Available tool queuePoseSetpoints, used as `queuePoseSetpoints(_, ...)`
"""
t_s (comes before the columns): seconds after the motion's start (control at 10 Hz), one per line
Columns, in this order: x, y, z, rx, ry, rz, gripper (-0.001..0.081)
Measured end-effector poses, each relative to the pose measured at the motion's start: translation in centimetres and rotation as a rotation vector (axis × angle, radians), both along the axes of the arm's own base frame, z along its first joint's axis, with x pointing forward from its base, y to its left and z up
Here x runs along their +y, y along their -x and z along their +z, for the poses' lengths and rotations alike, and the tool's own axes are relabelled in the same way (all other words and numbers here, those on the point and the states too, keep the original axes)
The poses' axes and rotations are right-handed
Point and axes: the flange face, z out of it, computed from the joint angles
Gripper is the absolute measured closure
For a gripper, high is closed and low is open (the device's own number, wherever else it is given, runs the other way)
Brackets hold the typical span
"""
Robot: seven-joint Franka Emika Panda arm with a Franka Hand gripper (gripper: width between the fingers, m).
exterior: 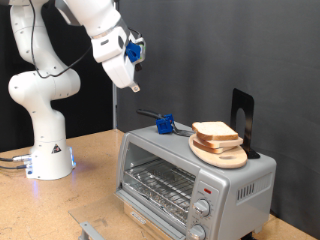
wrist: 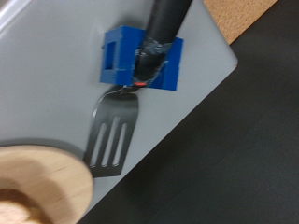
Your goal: Make a piece of toast with the oven
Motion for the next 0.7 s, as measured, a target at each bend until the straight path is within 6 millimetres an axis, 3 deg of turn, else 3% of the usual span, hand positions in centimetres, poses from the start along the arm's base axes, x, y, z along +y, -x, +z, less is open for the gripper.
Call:
queuePoseSetpoints(0.4, 4.2, 2.6, 2.2, -0.173, 0.106, -0.123, 0.0006)
queuePoseSetpoints(0.7, 4.5, 3.9, 1.5, -0.21, 0.14, -0.277, 0.0006)
